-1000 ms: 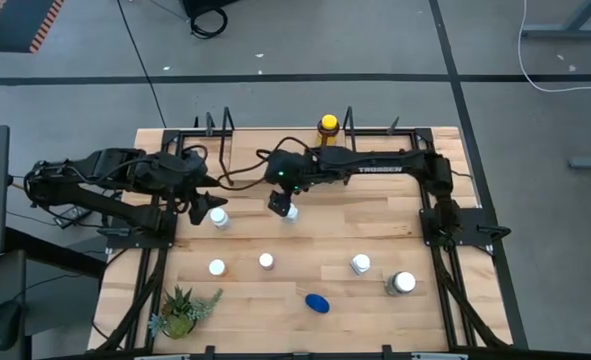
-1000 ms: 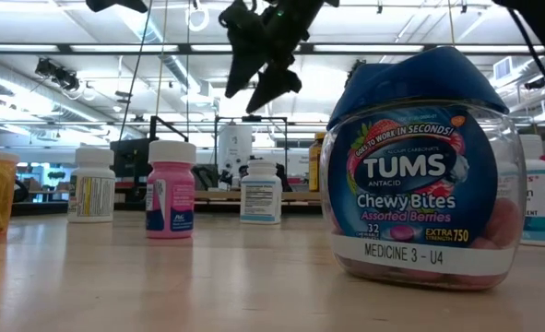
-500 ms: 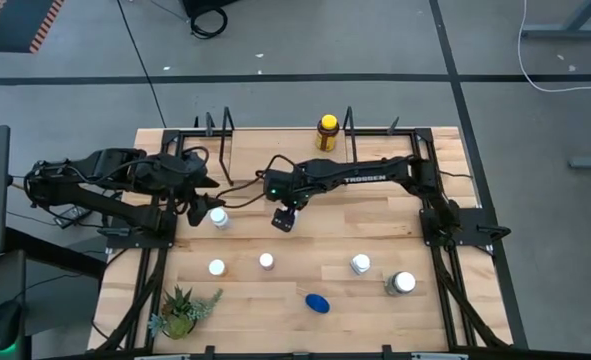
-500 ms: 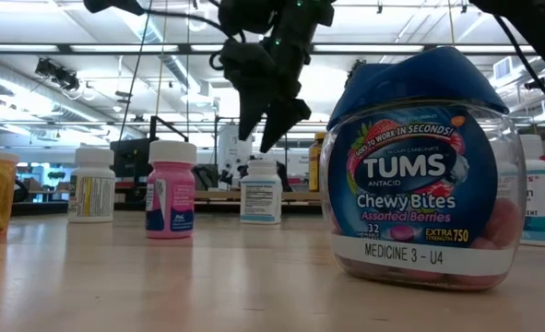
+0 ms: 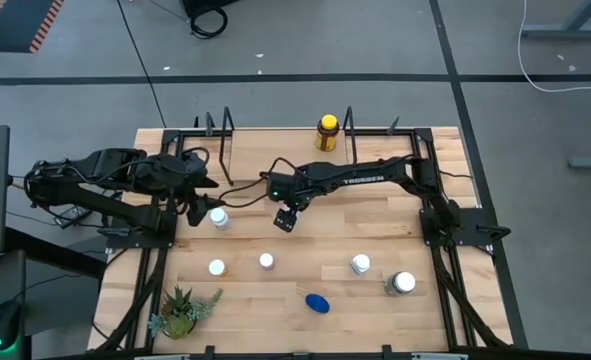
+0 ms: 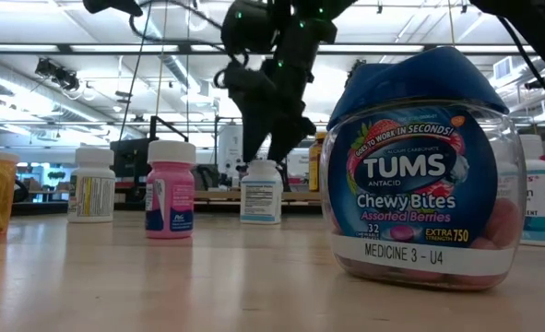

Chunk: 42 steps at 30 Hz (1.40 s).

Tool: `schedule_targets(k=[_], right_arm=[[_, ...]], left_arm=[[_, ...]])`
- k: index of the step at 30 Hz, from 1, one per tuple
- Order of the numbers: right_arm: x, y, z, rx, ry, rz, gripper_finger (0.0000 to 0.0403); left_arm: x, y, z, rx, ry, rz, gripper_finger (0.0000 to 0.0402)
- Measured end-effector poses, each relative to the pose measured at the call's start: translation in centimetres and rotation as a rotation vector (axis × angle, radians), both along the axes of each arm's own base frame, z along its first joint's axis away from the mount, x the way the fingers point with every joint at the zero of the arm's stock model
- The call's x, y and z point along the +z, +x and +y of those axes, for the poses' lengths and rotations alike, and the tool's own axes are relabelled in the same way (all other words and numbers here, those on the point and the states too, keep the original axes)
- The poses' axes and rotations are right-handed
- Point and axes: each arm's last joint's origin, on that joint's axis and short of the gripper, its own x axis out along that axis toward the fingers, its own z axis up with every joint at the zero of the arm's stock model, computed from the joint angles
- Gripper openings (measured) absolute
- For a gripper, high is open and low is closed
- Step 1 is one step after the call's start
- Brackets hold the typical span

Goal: Pick and place medicine bottles onto shelf by color
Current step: Put the middle white pill bottle on the shelf

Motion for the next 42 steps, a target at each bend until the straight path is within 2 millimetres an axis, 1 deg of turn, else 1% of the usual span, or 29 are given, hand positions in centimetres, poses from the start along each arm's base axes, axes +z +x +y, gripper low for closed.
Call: schedule_targets(k=[2,5,8,11,17,26,30,34,35,42], right_arm=[[-0.6,-0.2,0.0,-0.009,-0.001,0.019,0.0289],[-0.8,-0.2,0.0,-0.023,-0.008,0.015,0.0287],[-0.8,-0.2,-0.1,-0.024,-0.009,0.009,0.0274],[-0.7,0.1,-0.1,-0.024,-0.016,-0.021,0.025],[-0.7,0.1,-0.1,-0.005,-0.024,-0.016,0.0181],[-0.6,-0.9,-0.5,0.015,-0.021,0.078,0.0178],[0.6,-1.2,-1.8,0.002,-0.03,0.115,0.0179],[3.4,-1.8,-3.9,-0.046,-0.055,0.072,0.0179],[3.7,-2.1,-4.5,-0.061,-0.054,0.079,0.0179],[4.7,-4.4,-8.6,-0.17,-0.049,0.155,0.018]], left_arm=[[0.0,0.0,0.0,0.002,-0.003,-0.001,0.0282],[0.0,0.0,0.0,0.007,-0.008,-0.002,0.0282],[0.0,0.0,0.0,0.011,-0.012,-0.003,0.0282],[0.0,0.0,0.0,0.012,-0.013,-0.003,0.0282],[0.0,0.0,0.0,0.012,-0.014,-0.003,0.0282],[0.0,0.0,0.0,0.012,-0.014,-0.003,0.0282],[0.0,0.0,0.0,0.012,-0.014,-0.003,0.0282],[0.0,0.0,0.0,0.012,-0.014,-0.004,0.0282],[0.0,0.0,0.0,0.013,-0.014,-0.002,0.0282],[-0.1,0.0,0.0,0.015,-0.017,0.007,0.0282]])
